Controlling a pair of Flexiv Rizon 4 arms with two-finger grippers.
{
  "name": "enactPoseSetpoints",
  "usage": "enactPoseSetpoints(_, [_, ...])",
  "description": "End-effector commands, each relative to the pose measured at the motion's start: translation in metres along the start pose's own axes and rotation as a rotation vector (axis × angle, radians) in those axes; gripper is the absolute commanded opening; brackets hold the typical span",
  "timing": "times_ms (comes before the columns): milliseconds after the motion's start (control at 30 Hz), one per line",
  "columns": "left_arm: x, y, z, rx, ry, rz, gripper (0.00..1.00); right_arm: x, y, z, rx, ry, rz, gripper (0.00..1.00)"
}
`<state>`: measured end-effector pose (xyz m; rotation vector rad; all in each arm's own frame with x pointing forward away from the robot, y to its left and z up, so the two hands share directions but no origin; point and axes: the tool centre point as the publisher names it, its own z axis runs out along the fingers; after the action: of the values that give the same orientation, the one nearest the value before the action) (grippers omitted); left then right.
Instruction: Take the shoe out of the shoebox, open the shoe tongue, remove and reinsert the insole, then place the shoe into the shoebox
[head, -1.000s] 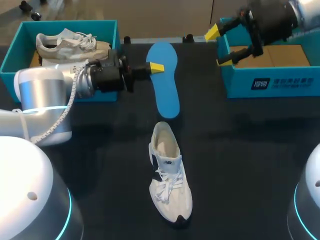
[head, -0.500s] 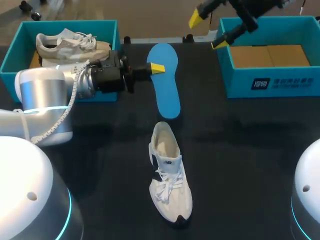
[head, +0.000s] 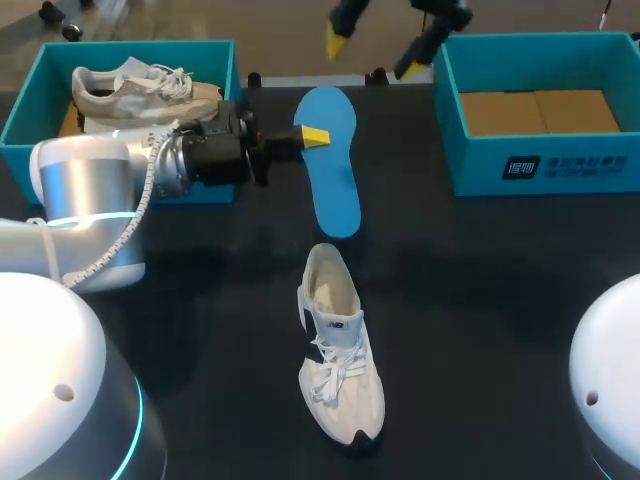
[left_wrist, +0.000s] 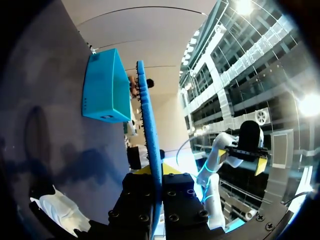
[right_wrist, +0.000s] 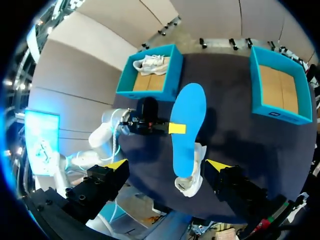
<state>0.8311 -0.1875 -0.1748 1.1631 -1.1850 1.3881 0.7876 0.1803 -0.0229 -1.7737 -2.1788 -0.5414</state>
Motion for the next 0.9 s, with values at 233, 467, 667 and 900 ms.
enactPoseSetpoints(233, [0.000, 0.001, 0.001, 0.004, -0.001, 0.000, 0.00, 0.026, 0.003, 0.013, 0.020, -0.381, 0.004, 1.00])
enactPoseSetpoints(467, [0.000, 0.001, 0.001, 0.004, -0.001, 0.000, 0.00, 0.036, -0.009, 0.022, 0.008, -0.432, 0.035, 1.00])
enactPoseSetpoints(667, [0.000, 0.001, 0.001, 0.004, -0.001, 0.000, 0.00, 0.048, -0.010, 0.029, 0.011, -0.488, 0.054, 1.00])
enactPoseSetpoints(900, [0.000, 0.001, 0.001, 0.004, -0.001, 0.000, 0.00, 0.047, -0.009, 0.028, -0.005, -0.455, 0.082, 1.00])
